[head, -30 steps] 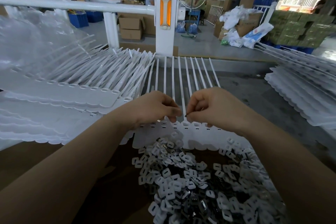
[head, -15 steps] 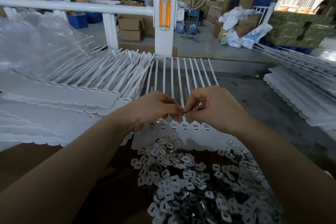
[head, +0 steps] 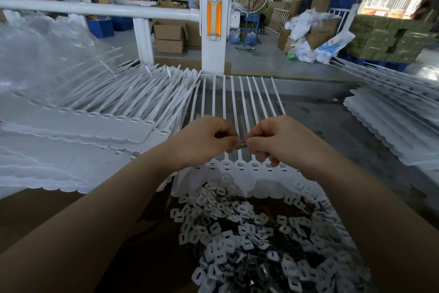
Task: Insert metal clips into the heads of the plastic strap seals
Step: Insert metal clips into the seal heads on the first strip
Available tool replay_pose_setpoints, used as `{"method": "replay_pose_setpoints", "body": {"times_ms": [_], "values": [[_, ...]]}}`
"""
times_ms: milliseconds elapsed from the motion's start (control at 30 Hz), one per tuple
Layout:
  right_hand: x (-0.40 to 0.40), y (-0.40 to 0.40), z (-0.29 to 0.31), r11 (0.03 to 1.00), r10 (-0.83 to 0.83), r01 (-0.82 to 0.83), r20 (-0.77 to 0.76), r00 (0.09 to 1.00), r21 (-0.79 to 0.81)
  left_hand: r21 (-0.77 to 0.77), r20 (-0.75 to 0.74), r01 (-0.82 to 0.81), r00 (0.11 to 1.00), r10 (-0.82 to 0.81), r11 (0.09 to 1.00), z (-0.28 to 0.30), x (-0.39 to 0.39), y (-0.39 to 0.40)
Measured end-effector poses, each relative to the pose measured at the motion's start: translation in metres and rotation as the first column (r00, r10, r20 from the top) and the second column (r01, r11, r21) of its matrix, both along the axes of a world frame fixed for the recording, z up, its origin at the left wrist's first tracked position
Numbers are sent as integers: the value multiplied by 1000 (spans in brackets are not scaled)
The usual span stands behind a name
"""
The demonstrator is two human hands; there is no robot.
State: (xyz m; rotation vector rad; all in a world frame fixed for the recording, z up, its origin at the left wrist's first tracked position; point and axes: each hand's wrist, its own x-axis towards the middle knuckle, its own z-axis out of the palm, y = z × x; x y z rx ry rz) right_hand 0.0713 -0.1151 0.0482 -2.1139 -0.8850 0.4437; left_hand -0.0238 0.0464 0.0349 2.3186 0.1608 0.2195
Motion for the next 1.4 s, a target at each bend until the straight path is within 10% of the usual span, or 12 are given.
{"method": "replay_pose_setpoints", "body": {"times_ms": [433,733,1167,1400], "values": [[-1,0,1,1000,24,-24,-134,991,1,-247,-51,27,998,-41,969,-1,-1,1],[0,1,4,990,73,-99,241,968,96,-431,-63,-70,997,47,900,3,-1,2],[-4,4,1,994,59,-92,391,918,65,-407,-36,-45,999,33,912,2,-4,6],[-2,2,0,995,34,-46,128,991,91,-405,-44,-50,998,35,913,0,-3,6]]}}
